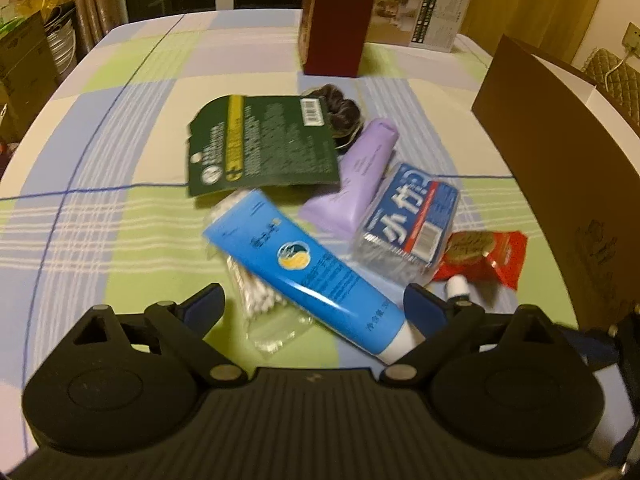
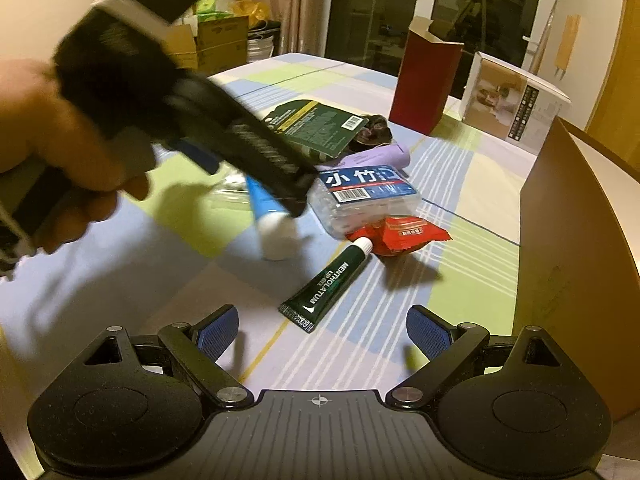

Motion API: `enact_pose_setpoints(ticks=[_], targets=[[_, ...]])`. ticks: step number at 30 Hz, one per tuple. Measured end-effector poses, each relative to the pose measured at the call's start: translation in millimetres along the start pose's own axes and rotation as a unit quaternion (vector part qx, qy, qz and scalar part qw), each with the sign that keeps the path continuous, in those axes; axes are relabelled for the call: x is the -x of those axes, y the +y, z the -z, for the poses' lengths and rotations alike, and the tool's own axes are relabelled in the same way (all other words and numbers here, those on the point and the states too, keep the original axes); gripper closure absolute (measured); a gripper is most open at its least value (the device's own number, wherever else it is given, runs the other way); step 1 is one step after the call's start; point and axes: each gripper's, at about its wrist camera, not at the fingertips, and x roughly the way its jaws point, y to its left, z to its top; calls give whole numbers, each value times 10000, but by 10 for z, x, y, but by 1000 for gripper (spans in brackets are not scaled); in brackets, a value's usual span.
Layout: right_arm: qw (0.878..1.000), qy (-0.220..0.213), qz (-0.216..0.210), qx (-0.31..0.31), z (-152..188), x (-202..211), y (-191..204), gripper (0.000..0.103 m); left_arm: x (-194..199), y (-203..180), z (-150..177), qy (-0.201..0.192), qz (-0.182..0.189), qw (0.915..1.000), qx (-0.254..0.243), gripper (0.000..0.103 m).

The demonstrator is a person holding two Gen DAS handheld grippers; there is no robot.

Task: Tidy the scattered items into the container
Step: 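Grasp the blue hand-cream tube with the left tool while the right tool grasps the green lip balm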

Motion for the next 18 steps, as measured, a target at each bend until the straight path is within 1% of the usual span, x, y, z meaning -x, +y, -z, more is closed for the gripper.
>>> enact_pose_setpoints(ticks=[3, 8, 12, 16, 17, 18], targets=[[9999, -26, -9, -110, -25, -15, -17, 6, 80, 93, 63, 42, -78, 10000, 43, 10], [9996, -36, -6, -297, -64, -37, -44, 6, 217, 147, 166, 30, -352, 9991, -219, 12], [9989, -45, 18, -463, -94, -65, -61, 7, 282, 208, 247, 83, -389, 9991, -155, 15], [9978, -70, 40, -654, -139, -101, -73, 7, 357, 240, 298, 90, -461, 9988, -136, 25], [9977, -77, 53, -679, -153, -113, -72, 12, 378, 248, 314, 90, -470, 9988, -122, 28], [9976, -60, 57, -685, -167, -131, -67, 23, 390, 254, 327, 105, -460, 9988, -104, 29]])
